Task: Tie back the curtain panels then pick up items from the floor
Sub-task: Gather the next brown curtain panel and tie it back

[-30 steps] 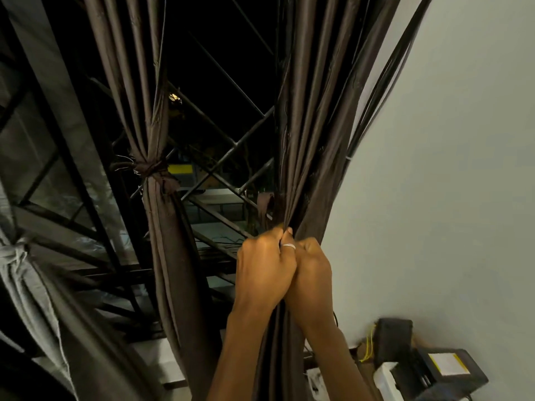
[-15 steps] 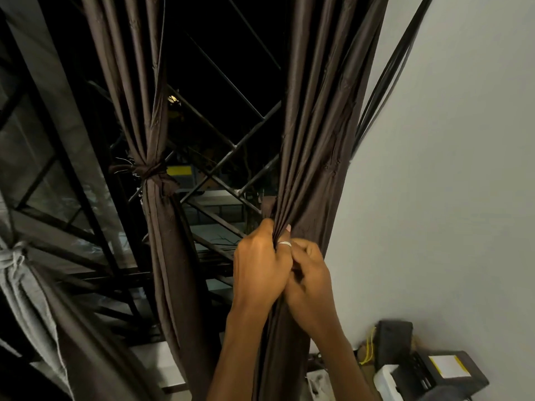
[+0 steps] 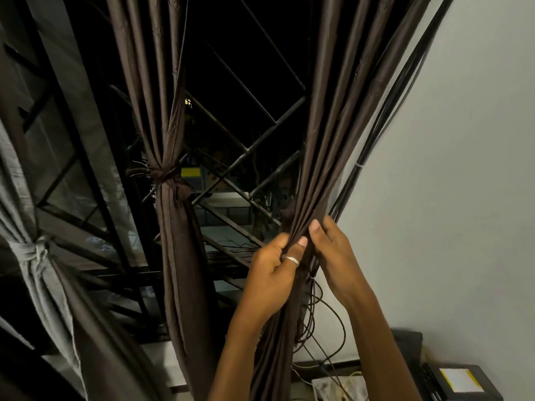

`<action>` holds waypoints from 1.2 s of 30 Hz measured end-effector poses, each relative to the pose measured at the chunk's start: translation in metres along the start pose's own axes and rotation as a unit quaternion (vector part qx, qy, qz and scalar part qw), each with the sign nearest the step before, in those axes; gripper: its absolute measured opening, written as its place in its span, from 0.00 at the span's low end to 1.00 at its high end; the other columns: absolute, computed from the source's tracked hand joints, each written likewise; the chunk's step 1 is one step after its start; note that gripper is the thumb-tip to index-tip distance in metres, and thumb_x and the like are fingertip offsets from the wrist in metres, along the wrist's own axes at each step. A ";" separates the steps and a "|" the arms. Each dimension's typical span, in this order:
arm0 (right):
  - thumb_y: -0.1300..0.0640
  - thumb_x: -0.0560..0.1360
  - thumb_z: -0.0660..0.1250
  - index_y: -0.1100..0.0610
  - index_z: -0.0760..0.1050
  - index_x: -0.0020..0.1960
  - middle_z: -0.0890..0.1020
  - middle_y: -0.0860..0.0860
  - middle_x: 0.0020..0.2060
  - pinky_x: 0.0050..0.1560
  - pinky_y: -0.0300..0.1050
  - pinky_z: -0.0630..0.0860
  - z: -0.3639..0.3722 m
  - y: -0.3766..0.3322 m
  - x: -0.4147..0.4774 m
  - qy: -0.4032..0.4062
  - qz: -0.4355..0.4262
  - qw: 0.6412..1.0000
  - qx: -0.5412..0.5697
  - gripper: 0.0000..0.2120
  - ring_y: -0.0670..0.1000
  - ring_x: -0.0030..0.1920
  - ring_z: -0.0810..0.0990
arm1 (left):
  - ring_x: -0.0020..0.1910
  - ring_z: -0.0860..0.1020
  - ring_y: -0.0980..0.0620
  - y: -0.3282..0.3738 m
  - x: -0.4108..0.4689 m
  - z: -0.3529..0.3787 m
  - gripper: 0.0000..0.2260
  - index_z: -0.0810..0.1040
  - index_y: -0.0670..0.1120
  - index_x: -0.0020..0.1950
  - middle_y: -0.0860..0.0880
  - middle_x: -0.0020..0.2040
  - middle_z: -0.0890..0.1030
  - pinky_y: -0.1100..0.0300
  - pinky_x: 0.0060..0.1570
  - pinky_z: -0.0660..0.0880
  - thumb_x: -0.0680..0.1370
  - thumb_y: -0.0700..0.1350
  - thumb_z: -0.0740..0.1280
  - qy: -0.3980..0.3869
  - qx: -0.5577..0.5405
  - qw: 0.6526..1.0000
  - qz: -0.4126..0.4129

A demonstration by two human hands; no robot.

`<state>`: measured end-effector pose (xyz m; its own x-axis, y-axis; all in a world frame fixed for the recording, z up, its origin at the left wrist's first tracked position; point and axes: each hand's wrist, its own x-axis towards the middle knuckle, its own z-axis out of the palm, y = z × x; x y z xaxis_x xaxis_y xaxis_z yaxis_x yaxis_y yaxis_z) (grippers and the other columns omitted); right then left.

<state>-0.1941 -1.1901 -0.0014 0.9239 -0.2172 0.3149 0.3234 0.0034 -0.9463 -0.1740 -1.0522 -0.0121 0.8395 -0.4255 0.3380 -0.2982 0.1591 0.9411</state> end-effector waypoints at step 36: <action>0.38 0.75 0.71 0.42 0.86 0.50 0.88 0.50 0.47 0.47 0.39 0.83 0.020 -0.009 -0.016 0.077 0.025 0.997 -0.006 0.10 0.51 0.50 0.88 | 0.44 0.80 0.61 0.010 -0.007 -0.009 0.08 0.77 0.51 0.54 0.55 0.45 0.81 0.67 0.43 0.78 0.78 0.45 0.73 0.211 0.188 0.959 0.020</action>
<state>-0.2077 -1.1672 0.0040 0.8962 -0.3638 0.2538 0.2748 0.0062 -0.9615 -0.1782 -1.0395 -0.0050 0.9095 -0.0138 0.4154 -0.4097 -0.1981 0.8904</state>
